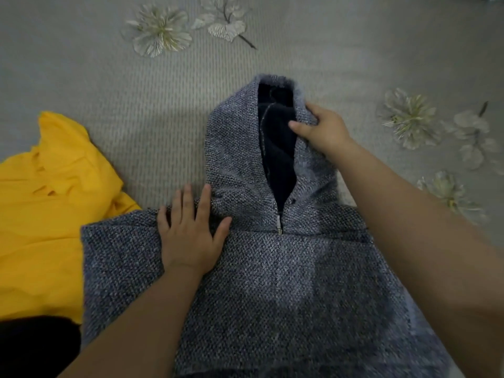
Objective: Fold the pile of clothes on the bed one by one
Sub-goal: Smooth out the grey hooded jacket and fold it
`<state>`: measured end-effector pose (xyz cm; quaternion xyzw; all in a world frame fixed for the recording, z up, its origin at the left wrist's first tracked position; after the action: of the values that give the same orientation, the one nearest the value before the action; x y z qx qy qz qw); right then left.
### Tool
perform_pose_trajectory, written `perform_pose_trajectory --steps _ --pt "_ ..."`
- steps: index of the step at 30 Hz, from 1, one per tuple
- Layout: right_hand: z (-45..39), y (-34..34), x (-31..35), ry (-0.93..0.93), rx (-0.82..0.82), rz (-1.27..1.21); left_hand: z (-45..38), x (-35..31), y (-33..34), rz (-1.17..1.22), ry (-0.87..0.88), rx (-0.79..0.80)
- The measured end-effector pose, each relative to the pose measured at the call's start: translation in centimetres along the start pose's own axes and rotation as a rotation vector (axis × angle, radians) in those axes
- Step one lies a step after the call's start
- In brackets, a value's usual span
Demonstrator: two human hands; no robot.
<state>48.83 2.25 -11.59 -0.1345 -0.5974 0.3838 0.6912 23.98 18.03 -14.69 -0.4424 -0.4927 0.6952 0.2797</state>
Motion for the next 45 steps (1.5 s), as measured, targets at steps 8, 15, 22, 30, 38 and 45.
perform_pose_trajectory --steps 8,15,22,30,38,45 --pt "15.6 -3.7 6.0 -0.468 -0.038 0.236 1.8 -1.2 -4.4 0.427 0.063 -0.141" --pt "33.4 -1.3 5.9 -1.060 0.000 0.759 9.2 -2.5 -13.2 0.642 0.303 -0.255" --pt "44.1 2.3 -2.5 -0.911 0.219 0.954 17.0 -5.4 -13.4 0.338 0.640 -0.155" --pt "44.7 6.1 -8.2 -0.156 0.447 0.795 25.5 -3.9 0.6 0.022 0.532 0.408" --pt "52.8 -3.2 -13.7 0.125 -0.246 0.558 28.9 -0.3 -3.9 0.237 0.397 0.107" --pt "62.8 -1.2 -20.0 0.580 -0.293 0.264 41.1 11.3 -1.1 0.594 -0.429 0.138"
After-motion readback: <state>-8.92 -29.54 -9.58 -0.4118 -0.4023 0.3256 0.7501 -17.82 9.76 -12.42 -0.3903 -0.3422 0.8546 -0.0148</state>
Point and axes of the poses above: each hand's wrist, its own z-axis away from the middle knuckle, its own y-axis out of the palm, x = y × z, the point moved 9 cm from there along -z, towards the middle knuckle, and after that the axes turned 4 degrees about z, right-handed, at the moved point
